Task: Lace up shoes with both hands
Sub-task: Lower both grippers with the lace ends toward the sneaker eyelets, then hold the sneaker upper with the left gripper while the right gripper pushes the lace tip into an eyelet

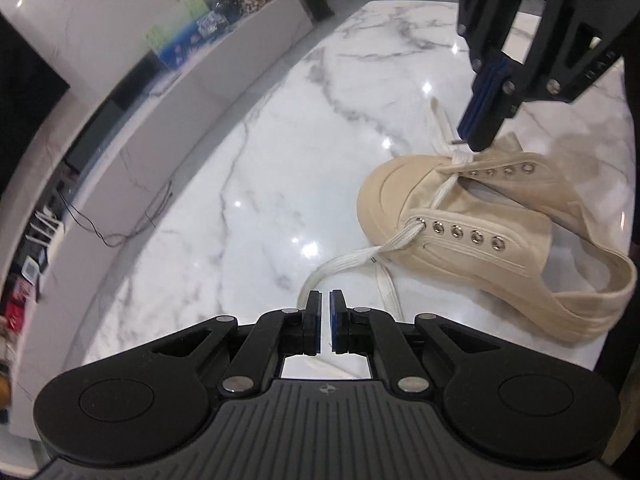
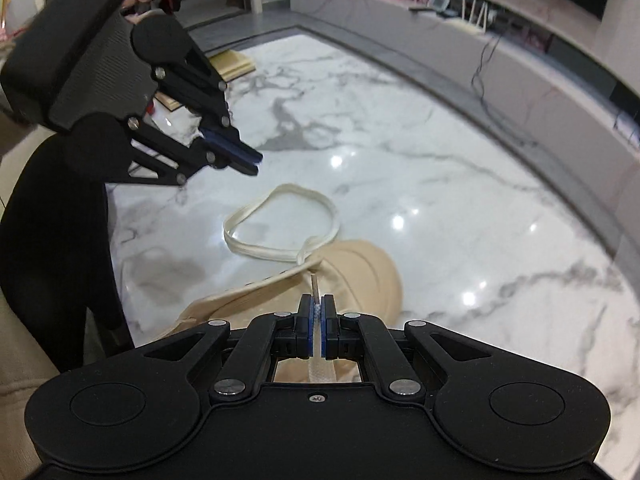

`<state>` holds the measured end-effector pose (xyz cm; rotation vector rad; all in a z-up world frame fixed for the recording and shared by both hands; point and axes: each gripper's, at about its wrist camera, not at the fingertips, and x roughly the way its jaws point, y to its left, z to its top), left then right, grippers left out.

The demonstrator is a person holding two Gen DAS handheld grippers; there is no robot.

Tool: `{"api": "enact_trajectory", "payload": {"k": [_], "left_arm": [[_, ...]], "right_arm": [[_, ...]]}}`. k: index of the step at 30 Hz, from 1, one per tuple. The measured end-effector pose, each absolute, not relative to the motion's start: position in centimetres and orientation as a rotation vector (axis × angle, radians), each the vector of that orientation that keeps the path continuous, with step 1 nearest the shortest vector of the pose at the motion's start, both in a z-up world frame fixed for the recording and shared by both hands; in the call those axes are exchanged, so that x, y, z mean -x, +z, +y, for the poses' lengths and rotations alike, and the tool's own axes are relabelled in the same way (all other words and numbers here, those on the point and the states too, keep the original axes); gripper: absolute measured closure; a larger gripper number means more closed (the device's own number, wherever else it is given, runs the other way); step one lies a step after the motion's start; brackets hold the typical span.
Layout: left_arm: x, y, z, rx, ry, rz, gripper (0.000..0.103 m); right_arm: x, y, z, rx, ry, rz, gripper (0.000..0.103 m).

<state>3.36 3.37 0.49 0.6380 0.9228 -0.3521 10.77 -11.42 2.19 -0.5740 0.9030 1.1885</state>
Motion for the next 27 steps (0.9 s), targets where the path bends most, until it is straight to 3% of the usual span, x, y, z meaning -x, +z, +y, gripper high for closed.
{"api": "enact_trajectory", "payload": {"k": [4, 14, 23, 27], "left_arm": [[-3.2, 0.6, 3.2, -0.53, -0.419, 0.913, 0.097], [-1.6, 3.0, 1.1, -0.296, -0.503, 0.901, 0.071], [-2.7, 1.1, -0.1, -0.218, -0.46, 1.007, 0.071], [-2.6, 0.6, 0.1, -0.218, -0.437, 1.027, 0.08]], "right_arm": [[-10.9, 0.7, -10.5, 0.596, 1.215, 0.921, 0.101], [-12.3, -0.6, -10.2, 0.638, 1.258, 0.935, 0.101], [-11.7, -0.5, -10.3, 0.678, 1.269, 0.915, 0.101], [-11.5, -0.6, -10.1, 0.684, 1.276, 0.916, 0.101]]}}
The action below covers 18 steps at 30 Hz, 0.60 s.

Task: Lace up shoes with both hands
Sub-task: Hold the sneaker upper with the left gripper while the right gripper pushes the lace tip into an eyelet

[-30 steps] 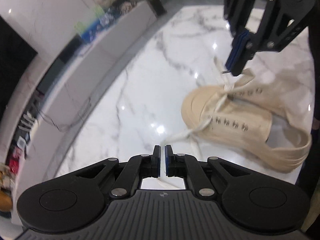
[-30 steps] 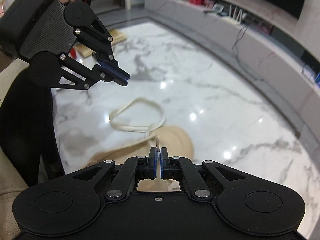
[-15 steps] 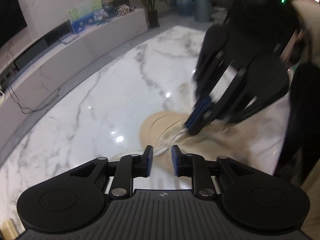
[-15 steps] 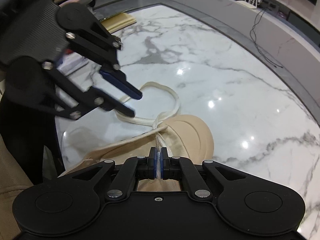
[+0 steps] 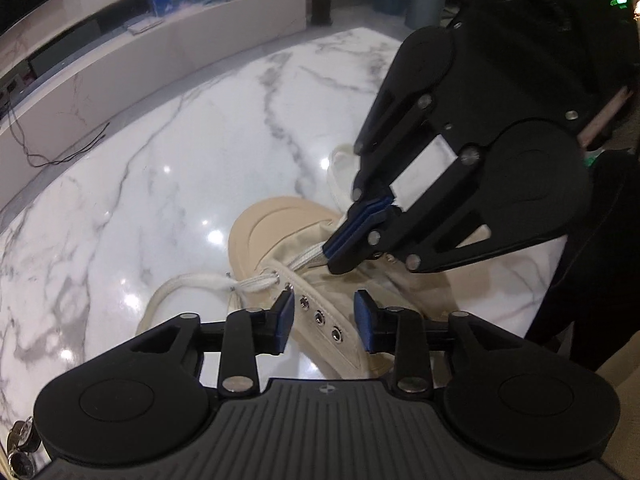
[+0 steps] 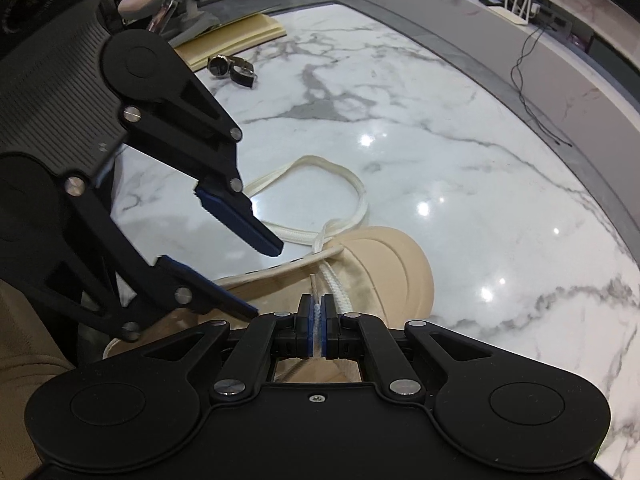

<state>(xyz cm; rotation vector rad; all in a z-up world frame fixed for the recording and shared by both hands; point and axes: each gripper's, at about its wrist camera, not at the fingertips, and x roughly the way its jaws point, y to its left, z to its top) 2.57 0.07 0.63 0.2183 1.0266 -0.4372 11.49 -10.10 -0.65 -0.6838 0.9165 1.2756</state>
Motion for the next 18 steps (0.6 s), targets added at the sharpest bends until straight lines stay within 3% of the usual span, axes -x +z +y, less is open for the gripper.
{"api": "enact_trajectory", "payload": {"k": [8, 18], "left_arm": [[-2.4, 0.7, 1.1, -0.204, -0.414, 1.029, 0.092], [-2.9, 0.3, 1.0, -0.207, -0.389, 1.032, 0.092]], "right_arm": [[-11.1, -0.4, -9.3, 0.729, 1.304, 0.903, 0.101], [-11.2, -0.8, -7.4, 0.816, 1.345, 0.911, 0.101]]}}
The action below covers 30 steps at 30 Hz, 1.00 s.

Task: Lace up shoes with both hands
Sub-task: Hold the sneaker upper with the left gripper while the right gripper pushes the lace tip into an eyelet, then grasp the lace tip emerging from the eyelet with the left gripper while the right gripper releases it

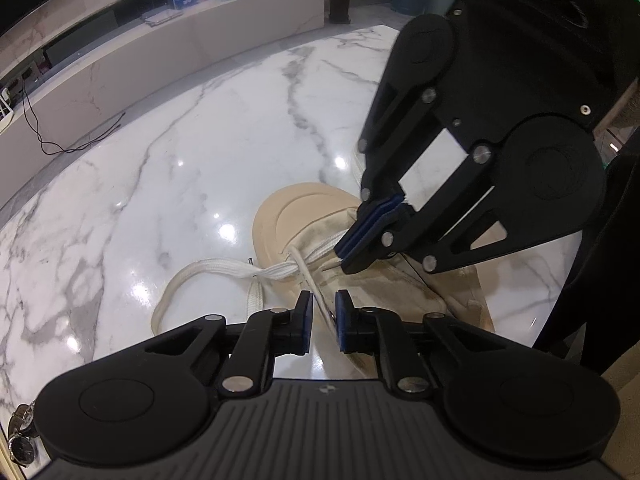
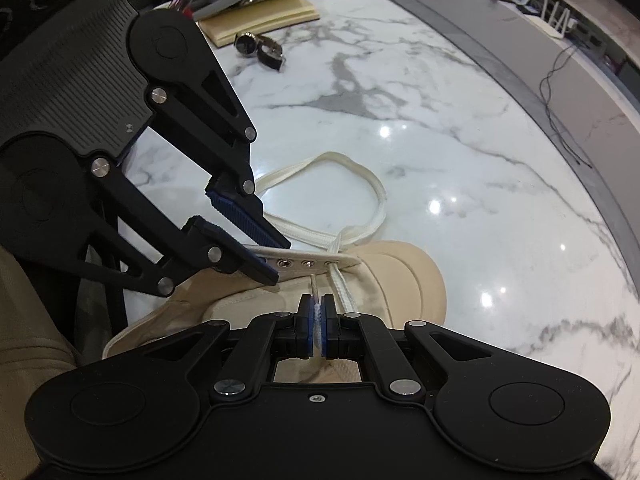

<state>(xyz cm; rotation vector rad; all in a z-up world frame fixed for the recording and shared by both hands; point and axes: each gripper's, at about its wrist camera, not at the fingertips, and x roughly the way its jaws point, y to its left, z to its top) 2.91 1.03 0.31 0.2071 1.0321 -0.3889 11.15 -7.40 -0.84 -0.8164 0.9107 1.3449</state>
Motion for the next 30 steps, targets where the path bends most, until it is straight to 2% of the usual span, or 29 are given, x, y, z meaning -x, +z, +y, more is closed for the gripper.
{"api": "enact_trajectory", "payload": {"k": [15, 21, 30], "left_arm": [[-3.0, 0.3, 1.0, -0.213, -0.4, 1.022, 0.092], [-2.3, 2.1, 1.5, -0.233, -0.45, 0.986, 0.091], [-3.1, 1.8, 1.5, -0.525, -0.571, 0.933, 0.09]], "right_arm": [[-11.1, -1.1, -6.2, 0.848, 1.365, 0.921, 0.101], [-10.9, -1.0, -6.0, 0.85, 1.372, 0.913, 0.101], [-11.1, -0.9, -6.2, 0.838, 1.376, 0.912, 0.101]]}}
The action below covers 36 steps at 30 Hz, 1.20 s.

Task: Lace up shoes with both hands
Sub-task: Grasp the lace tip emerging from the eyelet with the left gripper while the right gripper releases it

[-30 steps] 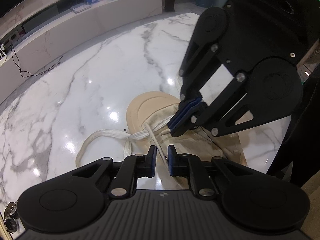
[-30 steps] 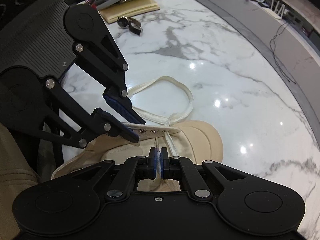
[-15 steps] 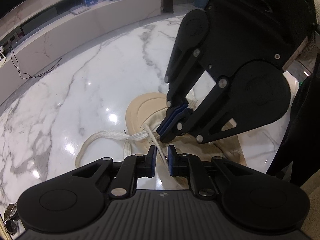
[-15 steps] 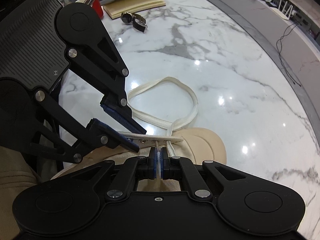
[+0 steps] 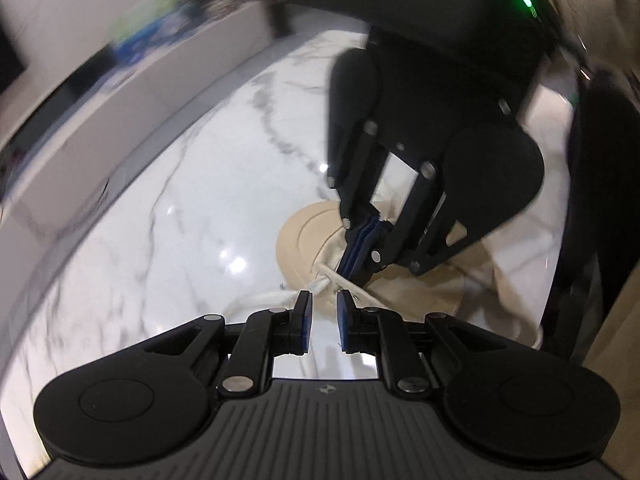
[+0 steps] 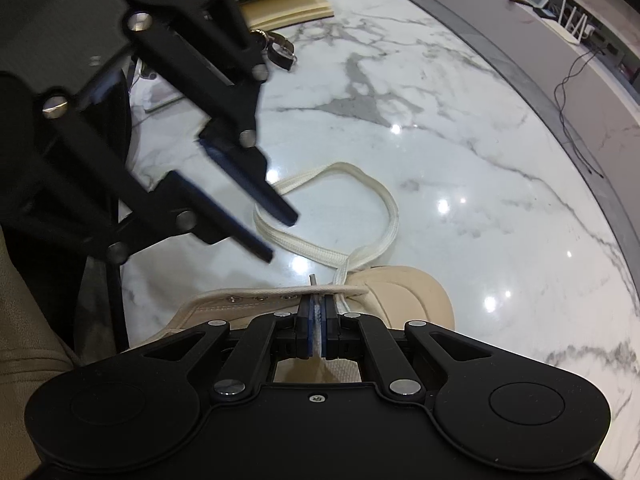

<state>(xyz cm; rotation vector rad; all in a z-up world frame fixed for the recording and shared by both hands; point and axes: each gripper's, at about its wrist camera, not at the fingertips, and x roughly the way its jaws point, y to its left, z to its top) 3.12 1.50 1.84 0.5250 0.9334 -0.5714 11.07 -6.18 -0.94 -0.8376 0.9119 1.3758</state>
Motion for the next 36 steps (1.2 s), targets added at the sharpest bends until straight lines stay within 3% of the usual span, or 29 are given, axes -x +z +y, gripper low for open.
{"api": "enact_trajectory", "payload": {"k": [15, 19, 27, 29, 33, 36], "left_arm": [[-3.8, -3.7, -1.6, -0.97, -0.756, 0.829, 0.091], [-3.3, -4.4, -2.4, -1.007, -0.744, 0.826, 0.1], [-4.0, -5.0, -2.8, -0.948, -0.668, 0.874, 0.101], [-4.4, -4.8, -2.6, -0.905, -0.658, 0.895, 0.101], [-4.1, -4.7, -2.4, -0.901, -0.645, 0.903, 0.101], [-4.1, -4.4, -2.1, -0.897, -0.625, 0.911, 0.101]], "right_arm": [[-12.6, -0.9, -6.7, 0.737, 1.43, 0.948, 0.101], [-12.9, -1.0, -6.8, 0.718, 1.428, 0.949, 0.101], [-12.6, -1.0, -7.1, 0.691, 1.391, 0.942, 0.1], [-12.4, -0.9, -7.4, 0.683, 1.36, 0.942, 0.099], [-12.0, -0.4, -8.4, 0.641, 1.292, 0.937, 0.082], [-11.1, 0.3, -10.0, 0.592, 1.245, 0.912, 0.08]]}}
